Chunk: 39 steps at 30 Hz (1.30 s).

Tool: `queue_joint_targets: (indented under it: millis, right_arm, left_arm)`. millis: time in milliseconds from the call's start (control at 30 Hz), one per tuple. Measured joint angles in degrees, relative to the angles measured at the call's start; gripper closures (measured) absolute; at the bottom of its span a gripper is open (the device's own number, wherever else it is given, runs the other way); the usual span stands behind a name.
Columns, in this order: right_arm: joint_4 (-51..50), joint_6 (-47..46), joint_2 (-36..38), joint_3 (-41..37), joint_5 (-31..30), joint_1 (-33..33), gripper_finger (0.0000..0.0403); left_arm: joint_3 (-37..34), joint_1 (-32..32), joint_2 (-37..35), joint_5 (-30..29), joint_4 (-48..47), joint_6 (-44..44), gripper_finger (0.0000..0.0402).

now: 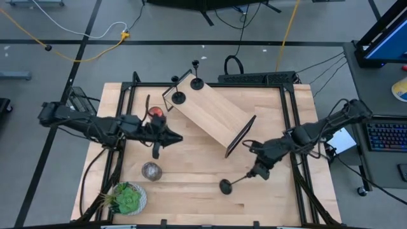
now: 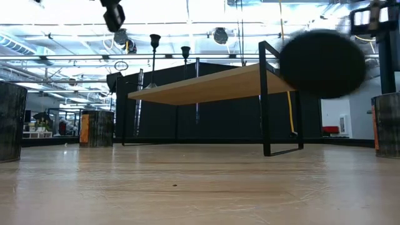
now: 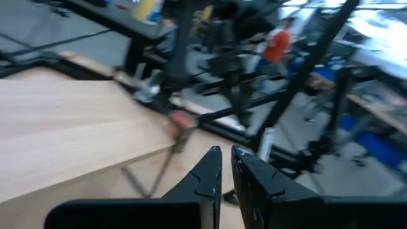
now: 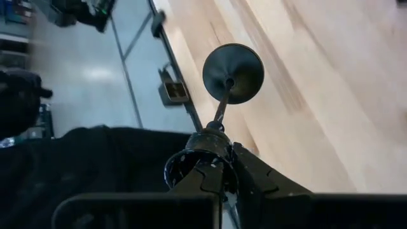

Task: Pick & Place candle stick holders
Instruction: Put the black candle holder on the shelf

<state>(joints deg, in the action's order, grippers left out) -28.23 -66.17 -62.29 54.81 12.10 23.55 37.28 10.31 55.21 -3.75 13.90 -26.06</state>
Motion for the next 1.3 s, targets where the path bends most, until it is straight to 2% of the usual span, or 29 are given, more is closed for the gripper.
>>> queue_joint_targets:
  millis: [167, 367, 600, 900, 1067, 1300]
  right_arm:
    - [4.63, 4.32, -3.50, 0.02, 2.01, -2.79, 0.0397]
    - [13.57, 7.32, -7.95, 0.11, 4.54, -4.15, 0.0397]
    - [20.13, 8.99, -10.40, 0.11, 4.69, -5.05, 0.0397]
    - [20.79, 14.77, -10.77, 0.11, 6.45, -8.34, 0.0397]
    - [23.46, 18.57, -10.77, 0.11, 9.76, -10.85, 0.0397]
    - [27.69, 21.71, -10.73, 0.11, 13.76, -12.16, 0.0397]
  left_arm:
    - [0.16, 0.48, 4.57, 5.02, 8.46, -2.41, 0.0364]
    - [5.38, 3.46, 11.38, 7.92, 8.55, -2.41, 0.0354]
    - [11.17, 5.64, 18.25, 8.66, 4.15, -1.72, 0.0295]
    - [16.62, 6.05, 26.59, 8.65, 3.75, -4.15, 0.0228]
    - [22.56, 5.79, 31.66, 8.63, 0.18, -6.02, 0.0216]
    - [33.67, 5.79, 38.75, 8.65, -10.36, -8.08, 0.0215]
